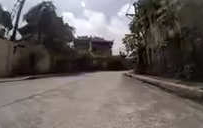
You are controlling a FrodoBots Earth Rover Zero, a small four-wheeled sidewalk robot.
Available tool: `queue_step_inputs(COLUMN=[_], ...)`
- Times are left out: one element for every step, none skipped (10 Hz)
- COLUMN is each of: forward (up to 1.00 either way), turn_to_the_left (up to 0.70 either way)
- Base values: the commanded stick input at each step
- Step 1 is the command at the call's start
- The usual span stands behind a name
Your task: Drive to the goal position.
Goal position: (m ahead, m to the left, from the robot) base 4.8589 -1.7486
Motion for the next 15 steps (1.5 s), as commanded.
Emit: queue_step_inputs(forward=[0.5,0.5,0.5,0.5,0.5,0.5,0.5,0.5,0.5,0.5,0.5,0.5,0.5,0.5,0.5], turn_to_the_left=[0.01,0.01,0.01,0.01,0.01,0.01,0.01,0.01,0.01,0.01,0.01,0.01,0.01,0.01,0.01])
